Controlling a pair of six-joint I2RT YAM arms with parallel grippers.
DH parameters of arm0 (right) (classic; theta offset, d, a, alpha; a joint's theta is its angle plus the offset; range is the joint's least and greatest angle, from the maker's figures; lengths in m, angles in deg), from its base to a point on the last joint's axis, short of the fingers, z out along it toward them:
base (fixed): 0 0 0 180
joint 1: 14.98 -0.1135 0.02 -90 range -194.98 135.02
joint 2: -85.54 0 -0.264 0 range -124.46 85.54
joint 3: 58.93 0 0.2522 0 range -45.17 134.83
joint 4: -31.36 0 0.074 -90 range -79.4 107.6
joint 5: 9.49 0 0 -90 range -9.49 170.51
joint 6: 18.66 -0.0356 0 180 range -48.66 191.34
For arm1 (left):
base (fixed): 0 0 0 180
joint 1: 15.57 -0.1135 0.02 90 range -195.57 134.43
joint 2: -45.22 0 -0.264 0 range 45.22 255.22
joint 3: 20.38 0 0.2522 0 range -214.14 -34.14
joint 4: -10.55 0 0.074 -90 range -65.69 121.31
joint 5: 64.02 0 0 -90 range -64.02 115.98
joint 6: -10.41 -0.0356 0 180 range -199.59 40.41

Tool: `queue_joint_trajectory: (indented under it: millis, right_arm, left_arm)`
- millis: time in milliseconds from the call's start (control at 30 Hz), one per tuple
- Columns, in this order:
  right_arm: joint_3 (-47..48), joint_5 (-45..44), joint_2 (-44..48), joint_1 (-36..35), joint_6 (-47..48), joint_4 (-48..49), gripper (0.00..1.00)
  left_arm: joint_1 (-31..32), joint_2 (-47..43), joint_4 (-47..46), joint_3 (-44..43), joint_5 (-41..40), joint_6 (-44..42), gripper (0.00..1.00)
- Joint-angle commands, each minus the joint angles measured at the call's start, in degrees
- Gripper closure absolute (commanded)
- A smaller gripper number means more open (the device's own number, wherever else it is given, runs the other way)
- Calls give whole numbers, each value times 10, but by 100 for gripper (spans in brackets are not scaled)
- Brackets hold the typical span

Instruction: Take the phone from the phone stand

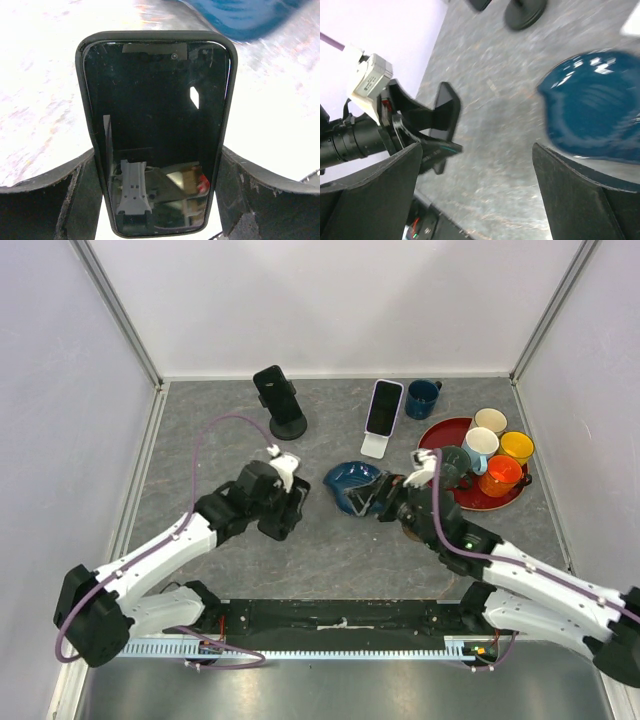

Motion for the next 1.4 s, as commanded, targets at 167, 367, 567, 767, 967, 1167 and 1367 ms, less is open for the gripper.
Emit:
queue_joint_trajectory:
  millis: [167,367,567,767,967,1167,1367]
  right_arm:
    - [-49,-151,163,0,146,-81,2]
    - [-93,-137,218,0,209,-31,2]
    - [-109,-134,256,1,252,-34,2]
    - [-129,-147,300,0,277,-57,2]
    - [-147,-168,324,0,290,-62,2]
    - [-153,-171,313,1,290,-60,2]
    - [-158,-176,317,1,289,-60,2]
  left_arm:
    - [-196,90,8,-85,-62,22,79]
    - [-271,220,18,-175,-109,9,80]
    - [-359,380,29,-315,-81,-11,80]
    - [-443,526,74,-444,-36,13,82]
    - [-516,552,75,-463,-56,19,79]
    - [-559,568,96,-477,-49,16,78]
    - [-581,595,109,-480,-32,26,73]
